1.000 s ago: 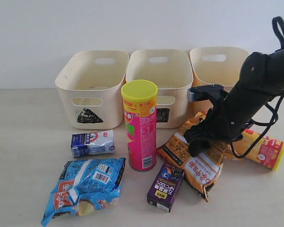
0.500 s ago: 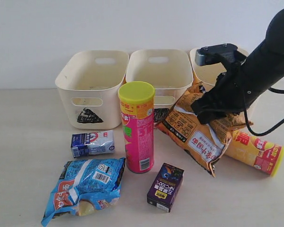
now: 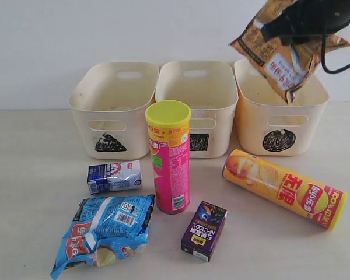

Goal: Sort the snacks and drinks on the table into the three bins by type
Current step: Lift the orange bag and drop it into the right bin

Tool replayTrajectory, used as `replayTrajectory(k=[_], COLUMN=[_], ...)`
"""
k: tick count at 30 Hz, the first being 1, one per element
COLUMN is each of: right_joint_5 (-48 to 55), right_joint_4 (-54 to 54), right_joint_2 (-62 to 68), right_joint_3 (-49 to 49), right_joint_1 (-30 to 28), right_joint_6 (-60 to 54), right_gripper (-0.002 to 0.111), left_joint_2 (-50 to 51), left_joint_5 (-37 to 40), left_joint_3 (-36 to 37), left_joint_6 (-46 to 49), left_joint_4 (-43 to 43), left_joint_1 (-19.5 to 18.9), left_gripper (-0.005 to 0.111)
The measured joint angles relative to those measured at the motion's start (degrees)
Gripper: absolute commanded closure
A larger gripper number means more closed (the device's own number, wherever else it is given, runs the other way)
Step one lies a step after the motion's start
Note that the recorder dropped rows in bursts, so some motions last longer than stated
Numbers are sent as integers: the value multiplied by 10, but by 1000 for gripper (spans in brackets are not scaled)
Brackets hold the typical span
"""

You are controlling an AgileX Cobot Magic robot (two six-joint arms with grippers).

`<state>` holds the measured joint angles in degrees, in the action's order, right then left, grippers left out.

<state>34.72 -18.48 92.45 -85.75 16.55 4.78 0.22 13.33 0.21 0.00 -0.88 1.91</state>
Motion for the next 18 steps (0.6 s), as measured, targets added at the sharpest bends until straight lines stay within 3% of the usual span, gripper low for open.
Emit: replayTrajectory(k=[4,8,18], right_joint_5=[-17,-18,-27], right_joint_4=[-173,-266,-287], right_joint_2=[47,109,217], right_joint_3=[-49,-88,-130], right_joint_1=[0,0,-28], right_joint_6=[133,205,268], right_gripper=[108,108,105], left_joint_2=[0,0,0], left_joint_5=[0,0,0], left_joint_3=[0,0,0], left_joint_6=[0,0,0], left_joint_4=[0,0,0], left_joint_1=[0,0,0], left_gripper=[103,103,103])
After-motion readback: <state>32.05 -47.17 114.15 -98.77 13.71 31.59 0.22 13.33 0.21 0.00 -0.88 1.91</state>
